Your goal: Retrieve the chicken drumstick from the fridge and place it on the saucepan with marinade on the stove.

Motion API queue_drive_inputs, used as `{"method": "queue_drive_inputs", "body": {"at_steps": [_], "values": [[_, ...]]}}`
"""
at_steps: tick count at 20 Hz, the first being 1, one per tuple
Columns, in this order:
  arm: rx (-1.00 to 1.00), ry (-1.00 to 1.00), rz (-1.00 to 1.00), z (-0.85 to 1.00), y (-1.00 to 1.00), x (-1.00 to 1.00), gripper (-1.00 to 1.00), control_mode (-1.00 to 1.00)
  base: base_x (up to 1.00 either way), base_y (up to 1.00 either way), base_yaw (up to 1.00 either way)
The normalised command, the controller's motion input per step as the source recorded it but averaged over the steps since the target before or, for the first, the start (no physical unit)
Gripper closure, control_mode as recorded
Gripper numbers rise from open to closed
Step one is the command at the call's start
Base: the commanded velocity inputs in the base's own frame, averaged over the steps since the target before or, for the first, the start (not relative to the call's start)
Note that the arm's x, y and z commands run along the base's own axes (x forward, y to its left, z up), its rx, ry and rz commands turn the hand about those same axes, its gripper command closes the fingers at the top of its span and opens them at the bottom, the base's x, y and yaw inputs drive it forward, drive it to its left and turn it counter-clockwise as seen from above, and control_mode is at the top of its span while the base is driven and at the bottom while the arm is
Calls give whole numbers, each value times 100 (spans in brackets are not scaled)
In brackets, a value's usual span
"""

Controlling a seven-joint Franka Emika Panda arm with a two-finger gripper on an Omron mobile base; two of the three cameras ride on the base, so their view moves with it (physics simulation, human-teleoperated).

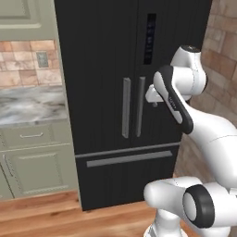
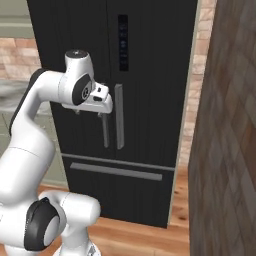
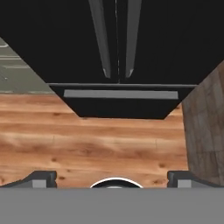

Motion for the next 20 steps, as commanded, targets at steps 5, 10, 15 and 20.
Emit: {"method": "queue_drive_inputs", "body": {"at_steps": [5, 10, 15, 20], "values": [[0, 0, 0, 0, 0, 0, -100, 100, 19, 7, 1], [0, -18, 0, -16, 17, 5, -100, -100, 0, 0, 0], [1, -36, 0, -19, 9, 17, -100, -100, 0, 0, 0], [2, -32, -1, -4, 7, 12, -100, -100, 0, 0, 0]]}}
